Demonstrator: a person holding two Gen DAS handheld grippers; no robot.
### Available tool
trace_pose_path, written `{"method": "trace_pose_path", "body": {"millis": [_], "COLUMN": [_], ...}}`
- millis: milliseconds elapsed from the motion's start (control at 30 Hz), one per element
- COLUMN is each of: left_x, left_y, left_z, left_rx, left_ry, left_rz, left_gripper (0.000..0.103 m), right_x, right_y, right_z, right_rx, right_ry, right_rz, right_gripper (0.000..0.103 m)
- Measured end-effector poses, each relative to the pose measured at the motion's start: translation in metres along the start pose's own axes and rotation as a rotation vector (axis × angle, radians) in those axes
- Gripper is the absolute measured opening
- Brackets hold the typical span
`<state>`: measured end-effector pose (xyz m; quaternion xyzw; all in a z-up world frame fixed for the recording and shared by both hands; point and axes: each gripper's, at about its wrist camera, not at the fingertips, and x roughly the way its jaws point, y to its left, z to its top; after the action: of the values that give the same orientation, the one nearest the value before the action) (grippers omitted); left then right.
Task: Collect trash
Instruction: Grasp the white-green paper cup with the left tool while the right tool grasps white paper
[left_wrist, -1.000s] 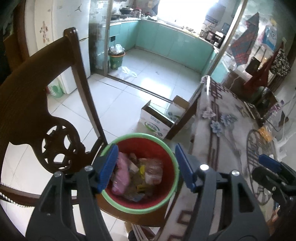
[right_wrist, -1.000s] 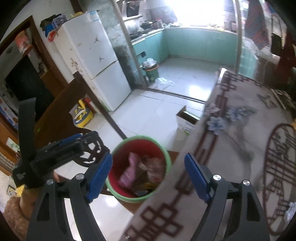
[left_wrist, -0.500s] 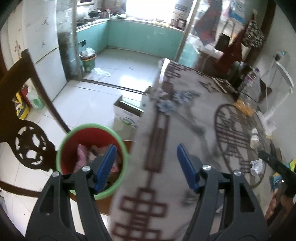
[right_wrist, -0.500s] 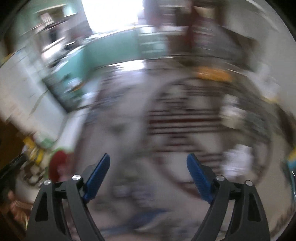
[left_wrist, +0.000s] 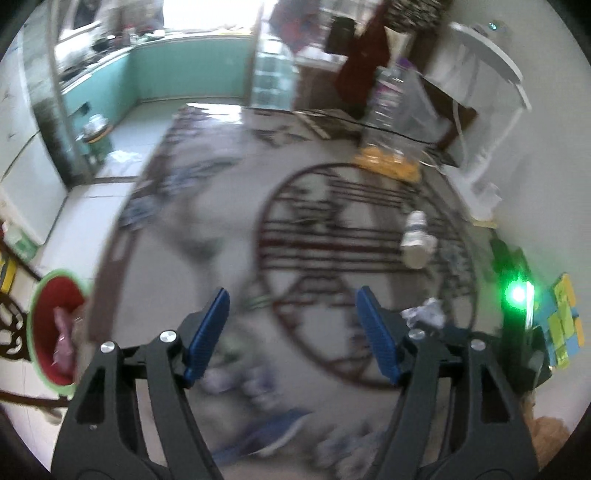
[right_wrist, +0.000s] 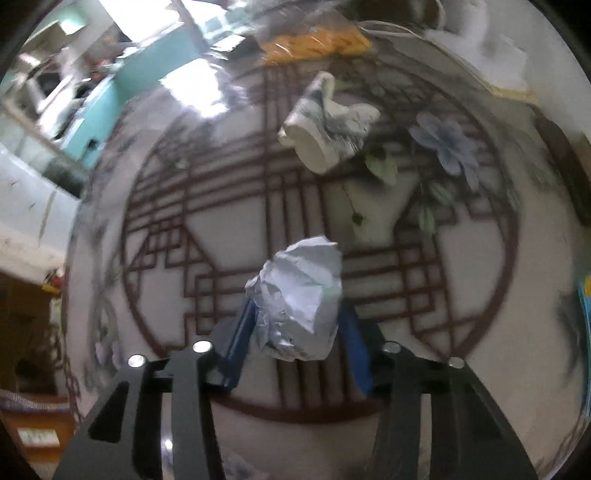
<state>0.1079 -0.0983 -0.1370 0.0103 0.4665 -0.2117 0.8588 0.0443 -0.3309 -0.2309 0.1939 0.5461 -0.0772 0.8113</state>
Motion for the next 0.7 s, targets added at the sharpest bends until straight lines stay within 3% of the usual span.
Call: {"method": "trace_pose_path", "body": {"millis": [233,400,633,667,700], "left_x": [0.085,0.162,0.225,0.230,0.234], "left_y": [-0.103,-0.163,-0.181,-0.181,-0.179], "left_z": [0.041,0.052,0.057,0.056,0.054], "left_rx": [0.168,0.276,0.256,0.248,0.239], "left_ry": [0.074,0.179,0.280,0.289,0.290], "left_rz": [-0.080,-0.122,-0.138,-0.140,-0.148], "left_gripper": [0.073,0.073,0.072,0.070,0.059], "right_x": [-0.055,-0.052,-0.032,-0.031,-0.028], "right_y": [-0.063,-0.096,-0.126,-0.127,-0.127], "right_z": [0.014,0.025,0.031,0.031,0.032], "right_rx": [0.079,0.145,0.221,0.222,0.223], "right_ry": [-0.168,-0.171,-0.134,-0.132,-0.129], "right_rz": [0.030,0.024,0.030,0.029,0.028], "right_gripper": [0.034,0.035,0.036,0.036,0.036]}}
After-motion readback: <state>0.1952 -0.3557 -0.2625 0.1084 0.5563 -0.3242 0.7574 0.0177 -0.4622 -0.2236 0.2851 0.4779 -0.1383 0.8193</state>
